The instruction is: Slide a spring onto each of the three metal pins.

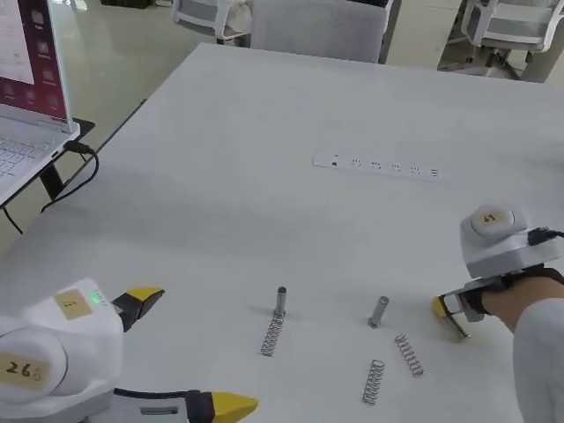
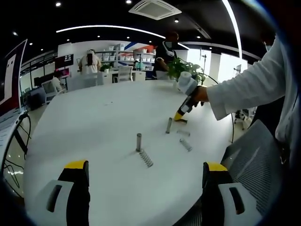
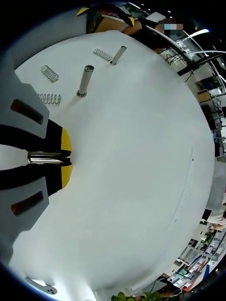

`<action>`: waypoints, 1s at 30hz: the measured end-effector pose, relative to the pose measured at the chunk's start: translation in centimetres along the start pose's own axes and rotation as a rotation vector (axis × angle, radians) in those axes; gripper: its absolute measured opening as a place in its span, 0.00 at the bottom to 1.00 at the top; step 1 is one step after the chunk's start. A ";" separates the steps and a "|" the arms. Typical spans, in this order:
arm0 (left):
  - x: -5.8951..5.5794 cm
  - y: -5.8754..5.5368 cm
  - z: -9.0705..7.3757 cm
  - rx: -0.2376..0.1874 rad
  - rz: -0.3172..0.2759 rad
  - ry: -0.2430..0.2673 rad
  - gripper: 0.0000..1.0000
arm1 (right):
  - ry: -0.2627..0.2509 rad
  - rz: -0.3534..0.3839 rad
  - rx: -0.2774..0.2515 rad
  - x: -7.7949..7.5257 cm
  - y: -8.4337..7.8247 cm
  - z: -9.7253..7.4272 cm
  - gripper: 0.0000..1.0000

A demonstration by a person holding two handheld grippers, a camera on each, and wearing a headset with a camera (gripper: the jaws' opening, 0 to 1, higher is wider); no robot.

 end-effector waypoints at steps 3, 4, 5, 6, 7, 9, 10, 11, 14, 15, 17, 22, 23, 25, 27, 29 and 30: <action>0.0 0.0 -0.1 -0.001 0.000 -0.001 0.98 | 0.007 -0.003 -0.026 -0.3 -0.1 -0.5 0.05; 0.0 0.0 0.0 0.000 0.002 -0.001 0.98 | 0.006 -0.005 -0.035 -0.2 -0.2 -0.7 0.05; 0.0 0.1 0.0 0.000 0.003 -0.003 0.98 | 0.008 -0.004 -0.052 0.1 -0.3 -1.2 0.05; 0.0 0.1 0.0 0.000 0.003 -0.003 0.98 | 0.012 -0.002 -0.068 0.1 -0.4 -1.4 0.05; 0.0 0.1 0.0 -0.001 0.004 -0.003 0.98 | 0.013 -0.001 -0.080 0.2 -0.4 -1.7 0.05; -0.1 0.2 0.0 -0.003 0.006 -0.006 0.98 | 0.013 0.000 -0.101 0.2 -0.6 -2.2 0.05; -0.2 0.3 0.0 -0.005 0.008 -0.006 0.98 | 0.012 -0.002 -0.112 0.3 -0.7 -2.5 0.05; -0.2 0.3 0.0 -0.007 0.010 -0.010 0.98 | 0.011 -0.001 -0.117 0.4 -0.8 -2.7 0.05; -0.4 0.4 0.1 -0.009 0.015 -0.015 0.98 | 0.009 -0.003 -0.146 0.6 -1.0 -3.2 0.05; -0.4 0.4 0.1 -0.009 0.017 -0.016 0.98 | 0.010 -0.004 -0.154 0.6 -1.1 -3.4 0.05; -0.6 0.4 0.1 -0.011 0.018 -0.020 0.98 | 0.009 -0.009 -0.169 0.8 -1.2 -3.8 0.05; -0.7 0.5 0.1 -0.013 0.024 -0.027 0.98 | 0.008 -0.016 -0.204 1.2 -1.7 -4.3 0.05; -0.7 0.5 0.1 -0.014 0.024 -0.028 0.98 | 0.005 -0.018 -0.218 1.2 -1.8 -4.5 0.05; -0.7 0.5 0.1 -0.015 0.026 -0.028 0.98 | -0.003 -0.024 -0.239 1.3 -2.0 -4.7 0.05; -0.7 0.5 0.0 -0.012 0.029 -0.029 0.98 | -0.007 -0.023 -0.262 1.2 -2.1 -4.8 0.05; -0.7 0.4 0.0 -0.011 0.030 -0.031 0.98 | -0.013 -0.026 -0.273 1.1 -2.2 -4.9 0.05; -0.8 0.4 0.0 -0.011 0.030 -0.032 0.98 | -0.013 -0.023 -0.275 1.2 -2.4 -4.9 0.05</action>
Point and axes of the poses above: the centre of the closed fingertips' face, and the gripper's own axes: z roughly forward along the fingers, x roughly to its left, y roughly out of its top, the point moved 10 cm from there along -z, roughly backward along the fingers, and after that the axes turned 10 degrees about y, right-handed, at the moved point
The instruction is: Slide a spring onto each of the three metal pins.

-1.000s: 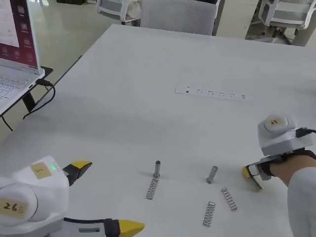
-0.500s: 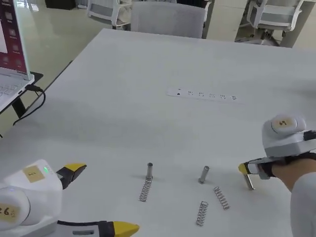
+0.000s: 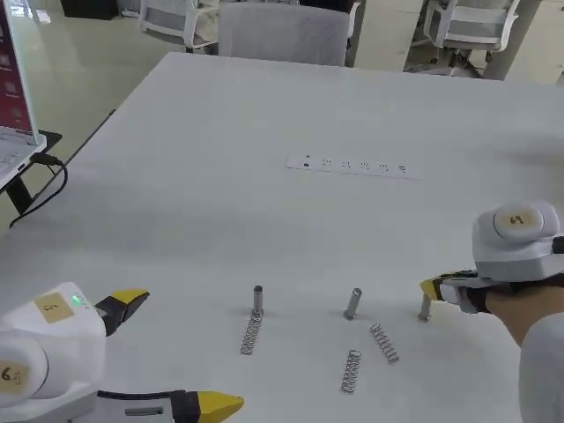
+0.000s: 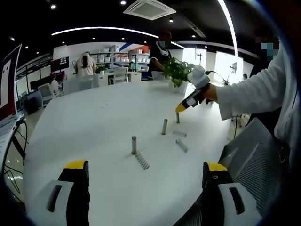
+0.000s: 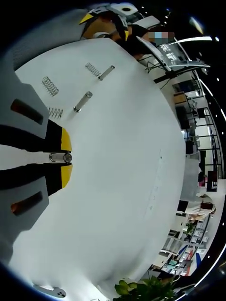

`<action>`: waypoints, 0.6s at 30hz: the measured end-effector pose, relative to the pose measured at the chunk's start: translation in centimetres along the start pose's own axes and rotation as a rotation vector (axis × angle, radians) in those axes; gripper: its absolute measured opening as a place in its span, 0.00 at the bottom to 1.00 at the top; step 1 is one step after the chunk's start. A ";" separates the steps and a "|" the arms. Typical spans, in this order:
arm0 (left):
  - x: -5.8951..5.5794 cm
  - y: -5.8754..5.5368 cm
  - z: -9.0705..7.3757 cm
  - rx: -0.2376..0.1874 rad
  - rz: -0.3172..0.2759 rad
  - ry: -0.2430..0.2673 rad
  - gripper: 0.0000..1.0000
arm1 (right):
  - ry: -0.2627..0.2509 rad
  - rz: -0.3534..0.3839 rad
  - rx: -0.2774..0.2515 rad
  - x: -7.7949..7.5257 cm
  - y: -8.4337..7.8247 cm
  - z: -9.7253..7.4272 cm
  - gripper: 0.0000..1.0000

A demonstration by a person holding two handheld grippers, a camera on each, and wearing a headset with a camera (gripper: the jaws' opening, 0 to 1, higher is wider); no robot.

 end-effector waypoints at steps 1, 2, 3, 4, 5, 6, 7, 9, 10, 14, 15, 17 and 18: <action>0.0 0.0 0.0 0.000 0.001 0.000 0.98 | 0.000 -0.002 -0.004 0.1 -0.1 0.0 0.05; 0.0 0.0 0.0 -0.002 0.003 0.000 0.98 | -0.001 -0.004 -0.010 0.2 -0.3 -0.1 0.05; 0.0 0.0 0.0 -0.003 0.002 0.000 0.98 | 0.001 -0.003 -0.010 0.3 -0.5 -0.1 0.05; 0.0 -0.1 0.0 -0.002 0.000 0.000 0.98 | 0.004 -0.001 -0.017 0.6 -0.6 -0.2 0.05; -0.1 -0.1 0.0 -0.002 -0.001 -0.001 0.98 | 0.003 -0.005 -0.019 0.7 -0.7 -0.2 0.05; -0.1 -0.1 0.0 -0.002 0.000 -0.001 0.98 | 0.002 -0.008 -0.019 0.8 -0.8 -0.2 0.05; -0.1 -0.2 0.0 -0.002 0.001 -0.002 0.98 | 0.001 -0.012 -0.020 0.7 -0.8 -0.1 0.05; -0.1 -0.2 0.0 -0.001 0.002 -0.004 0.98 | 0.002 -0.014 -0.017 0.8 -0.7 -0.1 0.05; -0.2 -0.2 0.0 0.000 0.004 -0.006 0.98 | 0.001 -0.017 -0.015 0.8 -0.8 -0.1 0.05; -0.2 -0.2 0.0 -0.004 0.002 -0.006 0.98 | 0.000 -0.030 -0.008 0.9 -0.8 -0.2 0.05; -0.2 -0.2 0.0 -0.004 0.001 -0.007 0.98 | -0.001 -0.034 -0.005 0.9 -0.8 -0.2 0.05; -0.3 -0.3 0.0 -0.002 0.001 -0.007 0.98 | -0.005 -0.047 0.001 1.0 -0.9 -0.2 0.05; -0.3 -0.3 0.0 -0.001 0.001 -0.008 0.98 | -0.005 -0.049 0.003 1.0 -0.9 -0.2 0.05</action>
Point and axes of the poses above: the centre of the closed fingertips' face, and the gripper's own axes: z roughly forward along the fingers, x roughly to its left, y roughly out of its top, the point moved 10 cm from there along -z, roughly backward along the fingers, and after that the axes turned 10 degrees about y, right-handed, at the moved point
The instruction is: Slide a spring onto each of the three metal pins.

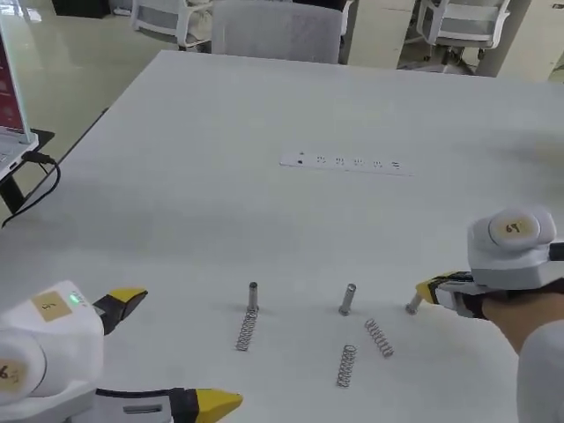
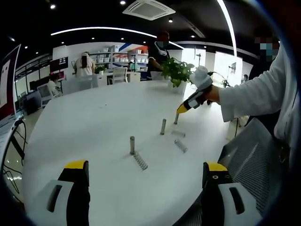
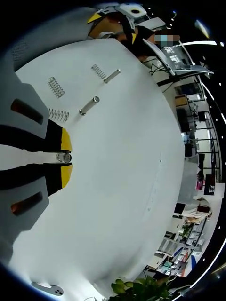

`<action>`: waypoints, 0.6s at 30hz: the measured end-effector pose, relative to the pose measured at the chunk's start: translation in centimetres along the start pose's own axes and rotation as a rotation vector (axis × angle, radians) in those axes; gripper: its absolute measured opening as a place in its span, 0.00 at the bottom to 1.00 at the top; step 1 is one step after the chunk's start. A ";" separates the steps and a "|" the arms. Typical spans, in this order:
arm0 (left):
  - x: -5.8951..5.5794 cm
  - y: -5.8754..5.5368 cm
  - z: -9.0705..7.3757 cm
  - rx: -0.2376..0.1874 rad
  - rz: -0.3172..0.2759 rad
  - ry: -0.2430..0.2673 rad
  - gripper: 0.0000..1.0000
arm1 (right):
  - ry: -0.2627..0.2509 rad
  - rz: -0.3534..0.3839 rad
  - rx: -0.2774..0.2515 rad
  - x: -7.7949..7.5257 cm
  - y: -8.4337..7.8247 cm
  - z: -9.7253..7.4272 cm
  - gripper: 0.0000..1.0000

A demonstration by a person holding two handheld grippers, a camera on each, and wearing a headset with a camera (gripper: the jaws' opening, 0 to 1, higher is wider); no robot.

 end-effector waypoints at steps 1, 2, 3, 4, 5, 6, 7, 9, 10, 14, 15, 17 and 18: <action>0.0 0.0 0.0 0.001 0.000 0.000 0.98 | 0.001 -0.001 0.001 -0.1 0.0 0.0 0.05; 0.0 -0.1 0.0 0.001 -0.001 -0.001 0.98 | 0.002 -0.001 0.001 -0.1 0.0 0.0 0.05; 0.0 -0.1 0.0 0.001 -0.001 -0.001 0.98 | 0.003 -0.001 0.001 -0.1 0.0 0.0 0.05; 0.0 0.0 0.0 0.001 -0.001 -0.002 0.98 | 0.003 0.000 0.002 -0.1 0.0 0.0 0.05; 0.0 0.0 0.0 0.001 -0.001 -0.002 0.98 | 0.004 0.001 0.002 -0.1 0.0 0.0 0.05; 0.0 0.0 0.0 0.000 -0.001 -0.001 0.98 | 0.008 0.001 0.002 -0.1 0.1 0.0 0.05; 0.0 0.0 0.1 -0.001 -0.003 -0.001 0.98 | 0.010 -0.003 0.003 -0.1 0.1 0.0 0.05; 0.0 0.0 0.1 -0.001 -0.003 0.000 0.98 | 0.016 -0.011 0.004 0.0 0.1 0.1 0.05; 0.0 0.0 0.1 0.000 -0.003 -0.002 0.98 | 0.015 -0.015 0.005 0.0 0.1 0.1 0.05; 0.0 -0.1 0.1 0.002 -0.002 -0.003 0.98 | 0.021 -0.012 -0.001 0.1 0.2 0.1 0.06; 0.0 -0.1 0.1 0.002 -0.002 -0.003 0.98 | 0.022 -0.012 0.000 0.1 0.2 0.1 0.06; 0.0 -0.1 0.1 0.002 -0.002 -0.002 0.98 | 0.022 -0.013 0.001 0.1 0.2 0.1 0.06; 0.0 -0.1 0.1 0.002 -0.002 -0.003 0.98 | 0.023 -0.013 0.001 0.1 0.3 0.1 0.06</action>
Point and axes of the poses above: the centre of the closed fingertips' face, and the gripper's own axes: z roughly forward along the fingers, x roughly to its left, y roughly out of its top, the point moved 10 cm from there along -z, roughly backward along the fingers, and after that the axes turned 10 degrees about y, right-handed, at the moved point
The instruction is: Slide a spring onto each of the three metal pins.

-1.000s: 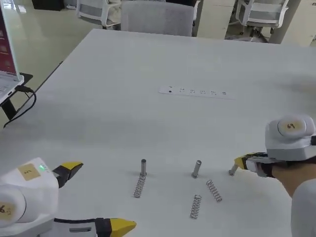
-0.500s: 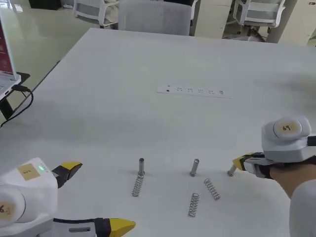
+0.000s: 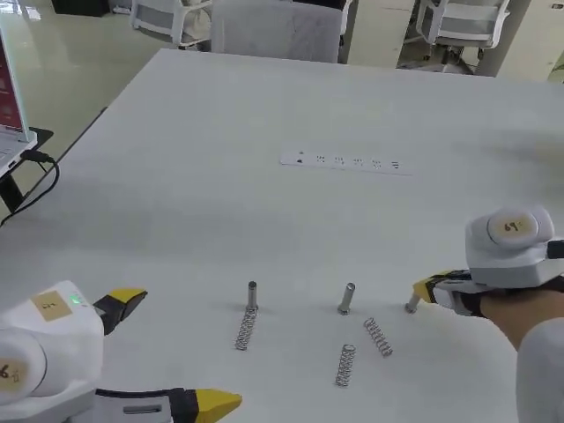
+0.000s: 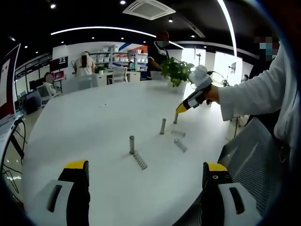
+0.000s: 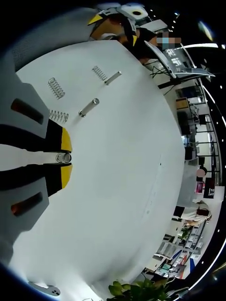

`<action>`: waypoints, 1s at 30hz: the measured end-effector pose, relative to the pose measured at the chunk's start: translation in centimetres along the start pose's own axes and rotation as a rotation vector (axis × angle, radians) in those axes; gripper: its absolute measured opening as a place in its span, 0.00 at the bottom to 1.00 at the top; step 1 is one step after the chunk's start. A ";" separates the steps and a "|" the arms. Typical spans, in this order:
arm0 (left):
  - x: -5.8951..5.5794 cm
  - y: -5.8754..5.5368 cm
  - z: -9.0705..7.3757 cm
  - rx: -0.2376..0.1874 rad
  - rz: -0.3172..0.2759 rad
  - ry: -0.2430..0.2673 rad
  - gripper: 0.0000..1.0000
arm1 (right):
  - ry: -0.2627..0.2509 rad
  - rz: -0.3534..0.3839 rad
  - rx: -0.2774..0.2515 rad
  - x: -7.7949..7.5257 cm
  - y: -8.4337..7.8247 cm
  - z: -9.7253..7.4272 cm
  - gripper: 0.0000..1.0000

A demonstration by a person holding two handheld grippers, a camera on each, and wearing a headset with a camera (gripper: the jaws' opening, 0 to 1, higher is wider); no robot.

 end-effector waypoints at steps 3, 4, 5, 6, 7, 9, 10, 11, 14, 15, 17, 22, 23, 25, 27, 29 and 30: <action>0.0 0.0 0.0 0.002 0.002 0.000 0.98 | 0.002 -0.009 -0.005 -0.1 0.1 0.0 0.06; 0.0 0.0 0.0 0.002 0.001 0.000 0.98 | 0.002 -0.010 -0.007 -0.1 0.2 0.0 0.06; 0.0 0.0 0.0 0.003 0.002 -0.001 0.98 | 0.005 -0.012 -0.007 -0.1 0.3 0.0 0.06; 0.0 0.0 0.0 0.002 0.003 -0.001 0.98 | 0.006 -0.013 -0.006 -0.1 0.3 0.0 0.07; 0.0 0.0 0.0 0.002 0.002 -0.002 0.98 | 0.007 -0.014 -0.005 -0.2 0.4 0.0 0.08; 0.0 0.0 0.0 -0.001 0.003 -0.001 0.98 | 0.007 -0.015 -0.011 -0.1 0.5 -0.1 0.10; 0.0 0.0 0.0 -0.001 0.002 0.000 0.98 | 0.007 -0.018 -0.015 -0.2 0.5 -0.1 0.11; 0.0 0.0 0.0 -0.002 -0.002 0.000 0.98 | 0.005 -0.023 -0.022 -0.2 0.6 -0.1 0.12; 0.1 0.0 0.0 -0.006 -0.015 -0.001 0.98 | 0.005 -0.029 -0.042 0.0 0.9 -0.4 0.16; 0.1 0.0 0.0 -0.007 -0.017 -0.002 0.98 | 0.010 -0.030 -0.051 0.2 1.1 -0.6 0.16; 0.1 0.0 0.0 -0.007 -0.020 -0.002 0.98 | 0.016 -0.041 -0.065 0.4 1.3 -0.8 0.18; 0.2 0.2 0.1 -0.014 -0.032 -0.006 0.98 | 0.037 -0.055 -0.097 1.2 1.9 -1.5 0.19; 0.2 0.3 0.1 -0.015 -0.034 -0.007 0.98 | 0.043 -0.062 -0.106 1.5 2.0 -1.7 0.20; 0.2 0.4 0.2 -0.016 -0.033 -0.006 0.98 | 0.055 -0.072 -0.114 2.1 2.2 -2.0 0.20; 0.2 0.4 0.2 -0.008 -0.034 -0.012 0.97 | 0.069 -0.084 -0.124 2.7 2.2 -2.4 0.20; 0.2 0.4 0.3 -0.013 -0.032 -0.012 0.98 | 0.079 -0.092 -0.128 3.2 2.2 -2.6 0.20; 0.2 0.4 0.3 -0.015 -0.034 -0.014 0.98 | 0.082 -0.097 -0.131 3.3 2.1 -2.7 0.20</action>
Point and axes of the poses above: the centre of the closed fingertips' face, and the gripper's own axes: z roughly forward along the fingers, x roughly to its left, y roughly out of its top, the point moved 10 cm from there along -z, roughly backward along the fingers, and after that the axes turned 10 degrees about y, right-handed, at the moved point
